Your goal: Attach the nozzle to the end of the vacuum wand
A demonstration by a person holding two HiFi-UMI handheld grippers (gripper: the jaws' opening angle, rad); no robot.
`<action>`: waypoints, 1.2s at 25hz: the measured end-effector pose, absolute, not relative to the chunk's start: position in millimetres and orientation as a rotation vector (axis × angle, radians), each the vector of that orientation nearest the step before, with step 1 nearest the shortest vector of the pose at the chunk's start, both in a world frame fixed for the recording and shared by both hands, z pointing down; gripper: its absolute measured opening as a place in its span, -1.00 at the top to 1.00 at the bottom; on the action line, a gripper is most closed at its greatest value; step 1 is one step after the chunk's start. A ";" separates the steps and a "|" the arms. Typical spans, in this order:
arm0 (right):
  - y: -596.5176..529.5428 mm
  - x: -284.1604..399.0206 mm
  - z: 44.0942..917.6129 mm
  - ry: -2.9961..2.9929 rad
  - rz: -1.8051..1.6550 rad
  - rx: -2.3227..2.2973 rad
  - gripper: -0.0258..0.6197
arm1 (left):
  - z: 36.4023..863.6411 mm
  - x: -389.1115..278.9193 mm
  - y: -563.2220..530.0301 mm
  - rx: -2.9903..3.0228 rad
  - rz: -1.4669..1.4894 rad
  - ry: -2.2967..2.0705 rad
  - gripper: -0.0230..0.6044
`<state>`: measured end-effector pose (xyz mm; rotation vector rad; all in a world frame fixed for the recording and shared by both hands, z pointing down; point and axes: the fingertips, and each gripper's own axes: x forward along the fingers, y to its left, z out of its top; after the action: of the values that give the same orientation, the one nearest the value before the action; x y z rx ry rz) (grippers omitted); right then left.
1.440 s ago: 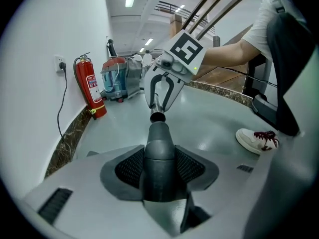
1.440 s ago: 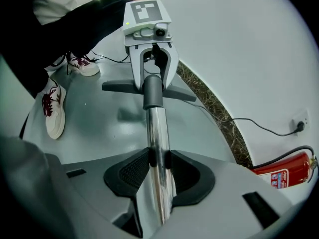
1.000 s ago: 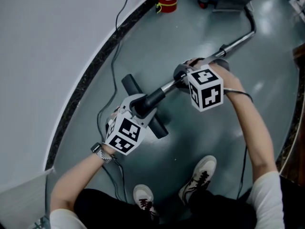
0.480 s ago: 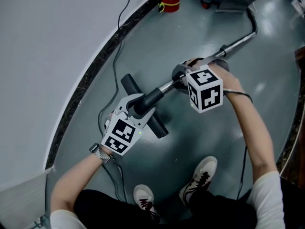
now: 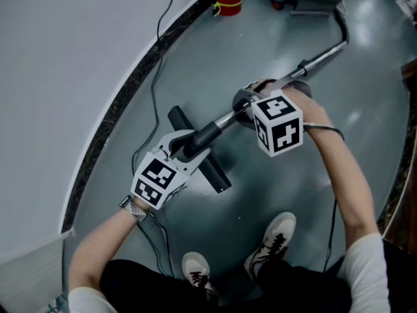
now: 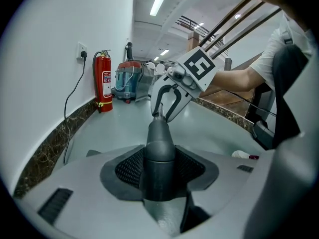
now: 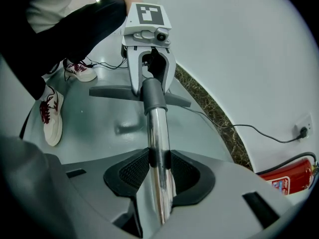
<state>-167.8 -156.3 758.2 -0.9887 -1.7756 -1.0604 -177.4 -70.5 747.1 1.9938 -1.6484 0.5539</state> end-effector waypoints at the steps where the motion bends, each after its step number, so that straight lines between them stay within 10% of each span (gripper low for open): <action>1: -155.8 -167.0 758.7 -1.773 -1.064 -0.990 0.47 | 747.5 -176.2 -70.1 1.996 0.546 -1.633 0.33; 30: -149.6 -153.0 775.5 -1.704 -1.116 -1.025 0.47 | 767.3 -161.5 -62.2 1.884 0.430 -1.267 0.33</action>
<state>-153.0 -149.6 775.5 -1.0250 -1.7038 -1.1164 -161.5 -62.2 767.3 1.8835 -1.2670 0.4296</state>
